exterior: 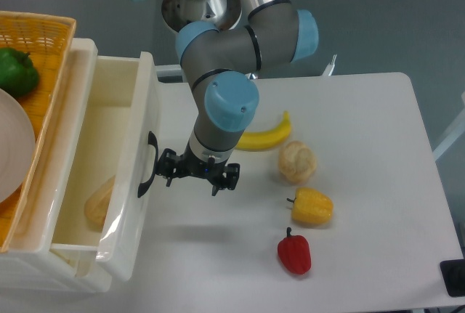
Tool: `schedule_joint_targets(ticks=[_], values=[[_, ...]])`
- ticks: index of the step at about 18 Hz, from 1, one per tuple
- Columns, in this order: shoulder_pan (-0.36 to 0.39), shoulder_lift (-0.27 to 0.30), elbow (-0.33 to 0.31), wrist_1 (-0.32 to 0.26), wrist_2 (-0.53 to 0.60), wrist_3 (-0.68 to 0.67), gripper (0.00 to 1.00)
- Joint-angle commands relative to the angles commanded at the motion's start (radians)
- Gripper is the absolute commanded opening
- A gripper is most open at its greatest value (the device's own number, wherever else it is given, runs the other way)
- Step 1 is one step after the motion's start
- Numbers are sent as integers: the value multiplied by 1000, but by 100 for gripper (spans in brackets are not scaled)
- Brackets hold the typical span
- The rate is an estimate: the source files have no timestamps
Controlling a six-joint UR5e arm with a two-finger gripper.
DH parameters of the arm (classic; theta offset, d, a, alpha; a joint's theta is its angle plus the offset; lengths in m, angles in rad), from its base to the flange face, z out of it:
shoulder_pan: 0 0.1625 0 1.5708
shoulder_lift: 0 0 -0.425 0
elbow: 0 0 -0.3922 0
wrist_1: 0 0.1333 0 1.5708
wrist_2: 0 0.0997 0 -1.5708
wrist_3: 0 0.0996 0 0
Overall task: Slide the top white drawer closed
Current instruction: 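Push the drawer front with the gripper into the cabinet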
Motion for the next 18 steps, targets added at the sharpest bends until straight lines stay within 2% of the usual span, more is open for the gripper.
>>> schedule_joint_targets(ticks=[18], values=[[-84,2,5,3,26,-6,100]])
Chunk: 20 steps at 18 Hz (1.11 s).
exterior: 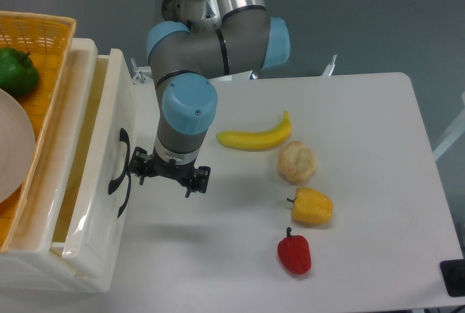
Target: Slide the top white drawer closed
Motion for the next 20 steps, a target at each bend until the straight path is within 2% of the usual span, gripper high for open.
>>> schedule_joint_targets(ticks=[15,18,20], values=[[-12,2,6,2,0,3,100],[12,2,14,2,0,11,100],[58,17,17,2,-2,12,100]])
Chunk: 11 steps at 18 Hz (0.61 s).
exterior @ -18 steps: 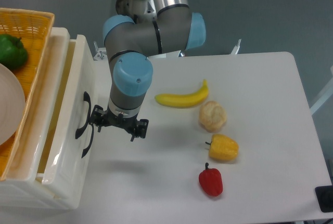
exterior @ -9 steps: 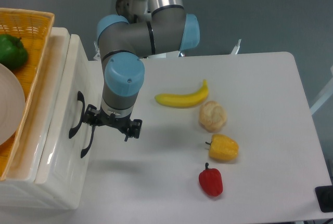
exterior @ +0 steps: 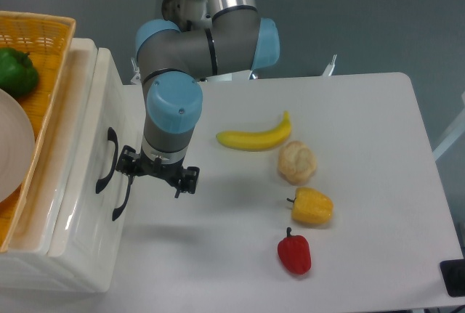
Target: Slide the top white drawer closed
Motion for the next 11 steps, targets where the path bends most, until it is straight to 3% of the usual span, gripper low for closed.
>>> schedule_joint_targets(ticks=[6,11], values=[[123,49,11,-3,35,38,100],[204,98,11,-54,89,208,100]])
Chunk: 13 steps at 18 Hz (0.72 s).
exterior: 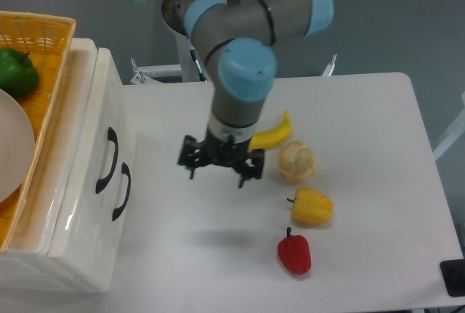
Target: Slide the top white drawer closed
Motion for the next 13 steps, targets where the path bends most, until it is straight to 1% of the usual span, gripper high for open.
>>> schedule_joint_targets(ticks=[1,3,5,7,9,13], values=[[17,18,0,-11,34,60,100],[58,25,0,-35,54,150,100],[87,28,2,-72,68,203,100],[115,42,2,-83,83,279,100],[130,43,-3,-112,94,310,100],[164,60,-3,-120,172,419,100]])
